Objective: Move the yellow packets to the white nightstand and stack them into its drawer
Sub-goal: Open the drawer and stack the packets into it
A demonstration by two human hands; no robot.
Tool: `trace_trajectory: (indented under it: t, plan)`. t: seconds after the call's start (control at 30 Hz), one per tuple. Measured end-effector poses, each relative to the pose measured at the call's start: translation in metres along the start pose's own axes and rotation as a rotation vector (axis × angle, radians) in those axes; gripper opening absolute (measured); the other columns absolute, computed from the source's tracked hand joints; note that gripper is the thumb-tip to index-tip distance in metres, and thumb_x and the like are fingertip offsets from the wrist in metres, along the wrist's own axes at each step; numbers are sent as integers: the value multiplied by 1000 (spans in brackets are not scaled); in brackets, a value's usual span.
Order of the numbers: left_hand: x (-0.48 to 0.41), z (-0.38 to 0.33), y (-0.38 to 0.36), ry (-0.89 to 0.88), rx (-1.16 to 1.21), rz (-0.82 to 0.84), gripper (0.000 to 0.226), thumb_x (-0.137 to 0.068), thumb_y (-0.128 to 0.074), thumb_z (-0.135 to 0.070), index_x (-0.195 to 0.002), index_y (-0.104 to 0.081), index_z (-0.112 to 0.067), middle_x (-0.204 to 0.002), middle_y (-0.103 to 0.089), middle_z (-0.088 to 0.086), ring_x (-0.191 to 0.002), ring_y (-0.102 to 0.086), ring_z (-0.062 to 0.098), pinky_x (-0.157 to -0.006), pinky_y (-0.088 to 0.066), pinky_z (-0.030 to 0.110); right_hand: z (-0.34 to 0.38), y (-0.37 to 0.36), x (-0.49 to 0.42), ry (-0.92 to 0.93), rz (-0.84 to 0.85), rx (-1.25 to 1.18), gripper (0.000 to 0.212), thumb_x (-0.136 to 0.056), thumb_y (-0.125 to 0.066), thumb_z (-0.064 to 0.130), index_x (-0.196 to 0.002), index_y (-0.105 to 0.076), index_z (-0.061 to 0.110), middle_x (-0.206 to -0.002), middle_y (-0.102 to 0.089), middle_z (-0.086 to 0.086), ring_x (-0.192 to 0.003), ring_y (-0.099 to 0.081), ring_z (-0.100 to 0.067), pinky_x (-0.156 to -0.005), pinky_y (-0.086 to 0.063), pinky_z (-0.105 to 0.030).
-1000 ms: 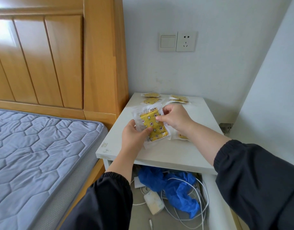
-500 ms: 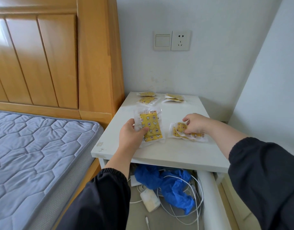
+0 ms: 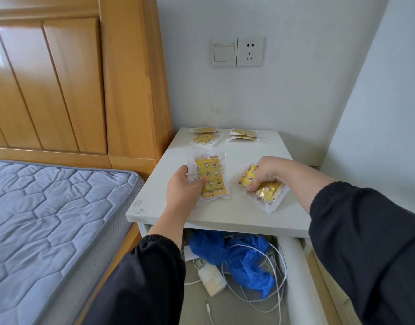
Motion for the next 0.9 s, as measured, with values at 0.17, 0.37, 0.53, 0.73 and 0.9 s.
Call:
trace_trajectory:
  t: [0.17, 0.37, 0.53, 0.73, 0.9]
  plan:
    - [4, -4, 2, 11, 13, 25, 35, -88, -69, -23, -120, -56, -20, -116, -64, -5, -93, -59, 10, -74, -47, 23, -14, -12, 2, -27, -11, -477, 52, -64, -88, 18, -106, -63, 3, -108, -67, -15, -103, -63, -31, -96, -49, -43]
    - [36, -13, 2, -20, 0, 104, 33, -90, -66, -21, -120, -54, -22, -105, -58, -12, -92, -56, 7, -63, -42, 13, -29, -23, 41, 1, 108, -879, 22, -90, -60, 6, -111, -58, 3, -90, -66, -16, -78, -65, -29, -70, -55, -40]
    - [76, -16, -5, 33, 142, 116, 24, -89, -67, -15, -104, -52, -25, -95, -61, -13, -84, -60, 4, -63, -46, 16, -59, -37, 89, 49, 94, -1115, 23, -92, -53, 2, -115, -58, 2, -101, -68, -19, -90, -67, -32, -76, -54, -44]
    - [136, 3, -13, 133, 203, 254, 22, -91, -65, -17, -108, -53, -22, -101, -66, -8, -93, -65, 8, -73, -54, 27, -91, -82, 150, 34, -60, -1234, 14, -87, -60, -1, -99, -62, 6, -94, -73, -14, -83, -71, -30, -73, -56, -45]
    - [173, 37, -6, 220, 125, 422, 29, -89, -65, -11, -114, -55, -22, -107, -69, -4, -98, -67, 13, -83, -55, 32, -107, -129, 180, -29, -105, -1211, 18, -85, -62, -4, -97, -65, 8, -89, -73, -12, -80, -71, -29, -72, -58, -46]
Point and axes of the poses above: each hand's wrist, its own x-axis away from the middle knuckle, its own y-axis out of the back of the hand, z = x × y, the point moved 2 cm from there along -x, towards the middle knuckle
